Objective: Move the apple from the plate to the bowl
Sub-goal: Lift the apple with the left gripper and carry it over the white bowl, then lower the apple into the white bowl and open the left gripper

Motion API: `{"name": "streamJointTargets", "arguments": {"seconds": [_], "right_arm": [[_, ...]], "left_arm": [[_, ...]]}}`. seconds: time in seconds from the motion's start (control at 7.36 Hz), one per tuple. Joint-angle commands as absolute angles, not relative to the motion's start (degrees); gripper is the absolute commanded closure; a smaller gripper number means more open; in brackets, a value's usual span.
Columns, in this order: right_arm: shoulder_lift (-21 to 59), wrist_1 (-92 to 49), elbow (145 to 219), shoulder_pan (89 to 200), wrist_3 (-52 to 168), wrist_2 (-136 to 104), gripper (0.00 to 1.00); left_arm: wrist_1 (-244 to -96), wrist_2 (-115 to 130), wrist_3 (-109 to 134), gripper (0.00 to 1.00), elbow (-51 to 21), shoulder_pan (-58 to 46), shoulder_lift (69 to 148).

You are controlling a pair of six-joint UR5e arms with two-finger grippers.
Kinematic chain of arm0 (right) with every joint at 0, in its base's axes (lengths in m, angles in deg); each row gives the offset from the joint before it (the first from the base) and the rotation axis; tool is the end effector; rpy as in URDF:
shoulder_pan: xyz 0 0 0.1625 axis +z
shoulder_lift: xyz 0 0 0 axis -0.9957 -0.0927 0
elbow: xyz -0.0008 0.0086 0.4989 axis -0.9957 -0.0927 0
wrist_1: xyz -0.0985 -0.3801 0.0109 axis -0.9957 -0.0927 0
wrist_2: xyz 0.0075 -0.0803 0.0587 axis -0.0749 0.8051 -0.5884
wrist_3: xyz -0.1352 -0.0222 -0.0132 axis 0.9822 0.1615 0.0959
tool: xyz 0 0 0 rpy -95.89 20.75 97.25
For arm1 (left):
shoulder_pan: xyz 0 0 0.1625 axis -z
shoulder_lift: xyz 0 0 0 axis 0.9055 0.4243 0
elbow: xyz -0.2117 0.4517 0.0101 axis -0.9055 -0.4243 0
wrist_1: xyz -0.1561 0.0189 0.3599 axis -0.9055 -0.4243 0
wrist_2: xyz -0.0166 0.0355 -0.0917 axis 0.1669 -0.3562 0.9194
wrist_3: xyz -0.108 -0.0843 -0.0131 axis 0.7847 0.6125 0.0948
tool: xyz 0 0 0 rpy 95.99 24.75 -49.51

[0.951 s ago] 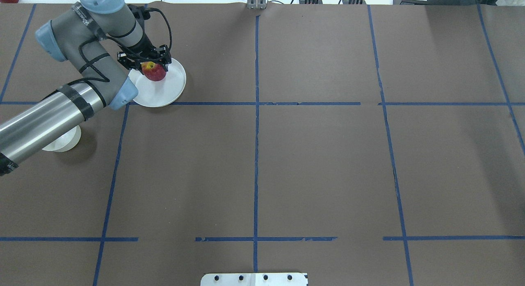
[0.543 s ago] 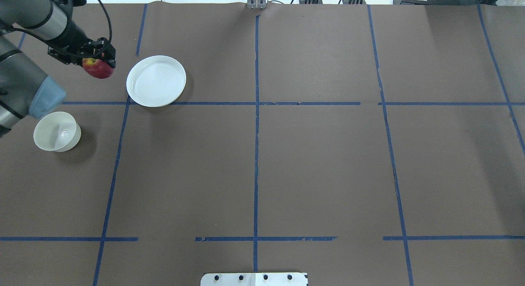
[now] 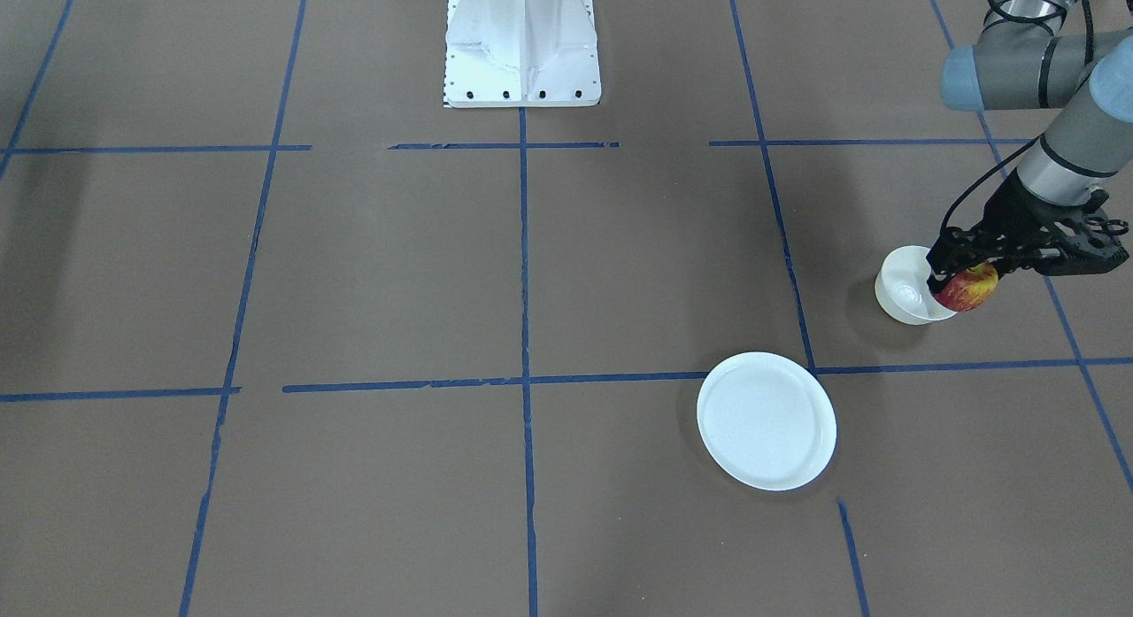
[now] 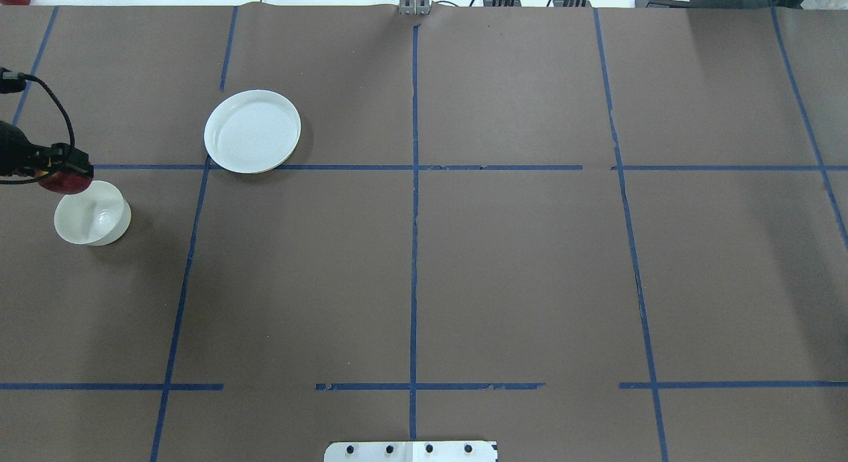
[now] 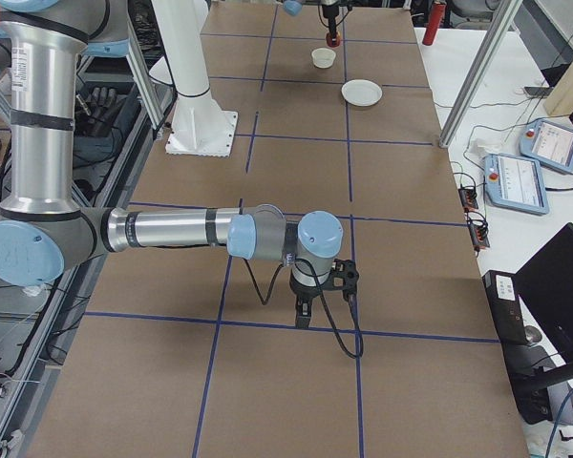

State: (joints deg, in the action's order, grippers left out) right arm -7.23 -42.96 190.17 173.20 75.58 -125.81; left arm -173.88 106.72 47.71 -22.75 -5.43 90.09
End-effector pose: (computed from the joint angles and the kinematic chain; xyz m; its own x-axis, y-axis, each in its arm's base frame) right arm 0.0296 -0.4074 0.7367 0.7362 0.0111 0.6766 0.0382 0.9976 -0.0580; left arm 0.2136 -0.4863 0.6253 0.6680 -0.0448 -0.7429 0.1899 0.9754 0.1119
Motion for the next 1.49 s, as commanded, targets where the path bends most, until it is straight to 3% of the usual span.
{"name": "streamJointTargets", "arguments": {"seconds": [0.0,0.27,0.41,0.54,0.95,1.36], "right_arm": [[-7.2,-43.0,190.2,173.2,75.6,-125.8,0.0],[-7.2,-43.0,190.2,173.2,75.5,-125.8,0.0],[-7.2,-43.0,190.1,173.2,75.6,-125.8,0.0],[-7.2,-43.0,190.2,173.3,75.5,-125.8,0.0],[-7.2,-43.0,190.2,173.3,75.6,-125.8,0.0],[-7.2,-43.0,190.2,173.3,75.6,-125.8,0.0]], "left_arm": [[-177.9,104.7,52.5,1.0,-21.0,-9.4,88.5],[-177.9,104.6,52.6,1.0,-20.9,-10.3,88.5],[-177.9,104.6,52.2,0.89,-20.3,-10.4,88.5],[-178.3,104.6,51.8,0.02,-19.3,-10.4,88.6],[-179.0,105.1,51.6,0.0,-20.0,-10.2,88.7],[-168.6,109.2,36.0,0.0,-27.6,-3.6,89.4]]}}
